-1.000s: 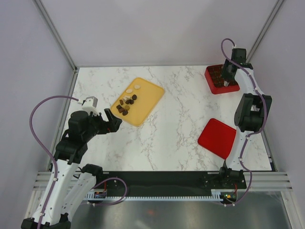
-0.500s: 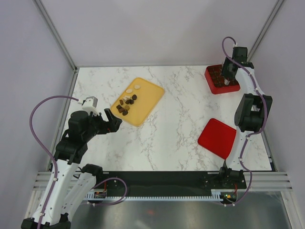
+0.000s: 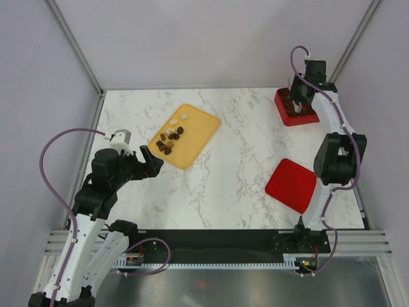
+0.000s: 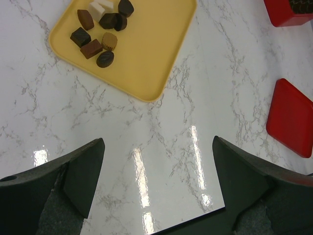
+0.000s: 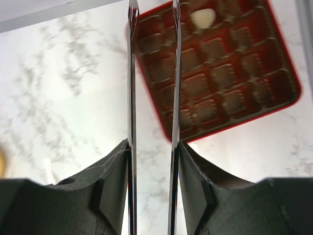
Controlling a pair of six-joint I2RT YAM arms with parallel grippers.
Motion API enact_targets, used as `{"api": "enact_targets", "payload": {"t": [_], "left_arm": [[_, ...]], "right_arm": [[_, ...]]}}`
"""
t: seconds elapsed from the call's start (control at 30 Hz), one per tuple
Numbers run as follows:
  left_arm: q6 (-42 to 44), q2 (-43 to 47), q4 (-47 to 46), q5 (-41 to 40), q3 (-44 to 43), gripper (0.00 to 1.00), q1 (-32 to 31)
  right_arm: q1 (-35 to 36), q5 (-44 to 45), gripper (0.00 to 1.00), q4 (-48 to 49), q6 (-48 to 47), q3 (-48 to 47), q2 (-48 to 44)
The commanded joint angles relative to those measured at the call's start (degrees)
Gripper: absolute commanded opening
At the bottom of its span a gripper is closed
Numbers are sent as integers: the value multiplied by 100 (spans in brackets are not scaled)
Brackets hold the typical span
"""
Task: Pack the chocolate
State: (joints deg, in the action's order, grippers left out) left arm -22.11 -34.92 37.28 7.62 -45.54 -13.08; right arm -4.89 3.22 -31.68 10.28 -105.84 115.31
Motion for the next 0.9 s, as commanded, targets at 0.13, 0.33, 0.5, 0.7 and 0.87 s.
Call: {"api": "enact_targets", "payload": {"t": [0.13,0.33,0.5,0.7,0.87], "left_arm": [[75,46,-168,-59,28,100,34],[75,46,-177,-50,28,100,34],[75,46,-177,-59,28,100,34],[75,73,-177,-67,36,100,34],[75,73,-177,-76,27,100,34]], "right_arm": [[1419,-173,49,504,-158,870,-1036],[2342,-629,50,1136,-255,1731,-1528],[3079,-832,50,1542,-483,2059,-1450],[3502,-945,53,1884,-975,2032,-1072],[3705,-1070,55,2087,-1187,1813,-642]]}}
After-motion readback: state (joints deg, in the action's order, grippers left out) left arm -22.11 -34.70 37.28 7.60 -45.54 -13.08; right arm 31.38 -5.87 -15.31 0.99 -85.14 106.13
